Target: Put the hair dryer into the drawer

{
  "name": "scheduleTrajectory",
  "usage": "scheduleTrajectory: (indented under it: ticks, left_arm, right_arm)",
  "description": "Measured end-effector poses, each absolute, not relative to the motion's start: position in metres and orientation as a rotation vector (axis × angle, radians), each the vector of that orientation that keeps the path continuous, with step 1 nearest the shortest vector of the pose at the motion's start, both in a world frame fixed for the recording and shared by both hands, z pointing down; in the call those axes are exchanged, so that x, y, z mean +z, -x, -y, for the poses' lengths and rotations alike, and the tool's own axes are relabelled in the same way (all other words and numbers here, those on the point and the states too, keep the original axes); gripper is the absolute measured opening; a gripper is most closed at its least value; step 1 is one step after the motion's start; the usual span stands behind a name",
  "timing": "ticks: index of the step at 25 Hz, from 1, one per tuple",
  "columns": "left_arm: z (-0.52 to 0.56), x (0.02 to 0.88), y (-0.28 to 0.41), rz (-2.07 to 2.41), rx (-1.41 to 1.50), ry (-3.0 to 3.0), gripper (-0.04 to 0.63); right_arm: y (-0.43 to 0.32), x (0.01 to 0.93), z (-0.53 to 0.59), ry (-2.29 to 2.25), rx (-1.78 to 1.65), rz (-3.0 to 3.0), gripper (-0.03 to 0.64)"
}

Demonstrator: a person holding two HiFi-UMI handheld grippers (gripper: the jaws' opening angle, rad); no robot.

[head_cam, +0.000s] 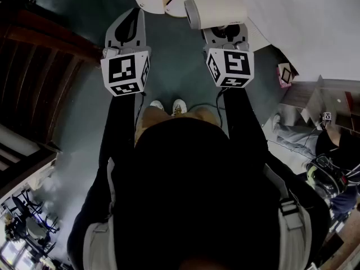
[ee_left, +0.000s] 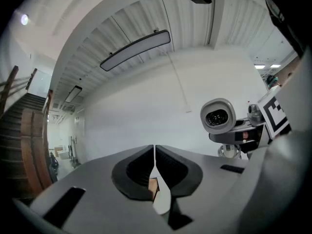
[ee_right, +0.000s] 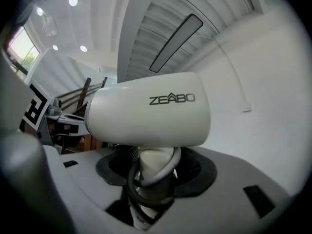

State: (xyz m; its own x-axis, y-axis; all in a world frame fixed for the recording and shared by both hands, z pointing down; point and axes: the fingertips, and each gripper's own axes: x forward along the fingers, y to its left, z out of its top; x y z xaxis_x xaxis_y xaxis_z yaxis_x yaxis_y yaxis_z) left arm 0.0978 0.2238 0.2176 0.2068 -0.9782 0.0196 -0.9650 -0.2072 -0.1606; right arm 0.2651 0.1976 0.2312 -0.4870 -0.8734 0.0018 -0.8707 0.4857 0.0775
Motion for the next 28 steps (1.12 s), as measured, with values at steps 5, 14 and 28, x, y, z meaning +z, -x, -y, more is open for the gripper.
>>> scheduleTrajectory:
  ticks: [5, 14, 28]
  left_arm:
    - [-0.225, 0.216, -0.098, -1.902, -0.179, 2.353, 0.023]
    - [-0.226, 0.218, -0.099, -1.905, -0.186, 2.348, 0.023]
    - [-0.198, 0.217, -0.086, -1.899, -0.190, 2.329, 0.023]
  right_arm:
    - [-0.266, 0.232, -0.200, -1.570, -0.100, 2.666, 0.241]
    - [-0.269, 0.236, -0.203, -1.553, -0.060, 2.697, 0.241]
    - [-0.252, 0.245, -0.174, -1.489, -0.016, 2.726, 0.241]
